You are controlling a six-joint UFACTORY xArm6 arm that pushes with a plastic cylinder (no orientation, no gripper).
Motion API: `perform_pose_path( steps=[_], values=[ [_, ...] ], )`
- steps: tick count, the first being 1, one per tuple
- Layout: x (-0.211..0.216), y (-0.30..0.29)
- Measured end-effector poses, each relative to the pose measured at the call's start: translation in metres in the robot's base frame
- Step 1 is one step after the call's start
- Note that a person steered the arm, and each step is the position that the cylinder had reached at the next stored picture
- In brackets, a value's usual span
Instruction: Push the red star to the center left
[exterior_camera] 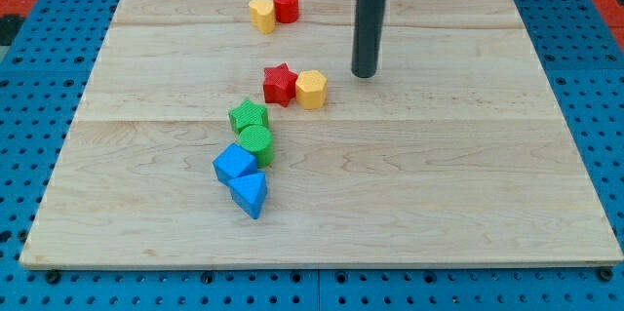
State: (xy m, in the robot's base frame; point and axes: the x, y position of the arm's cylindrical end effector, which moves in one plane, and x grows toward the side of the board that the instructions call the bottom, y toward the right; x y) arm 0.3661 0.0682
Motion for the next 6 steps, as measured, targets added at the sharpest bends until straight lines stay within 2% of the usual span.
perform_pose_path(
  steps=[1, 2, 3, 4, 5, 6],
  values=[
    [0.008, -0.034],
    [0.001, -0.094],
    [-0.001, -0.120],
    [0.010, -0.116],
    [0.019, -0.085],
    [0.039, -0.104]
  ],
)
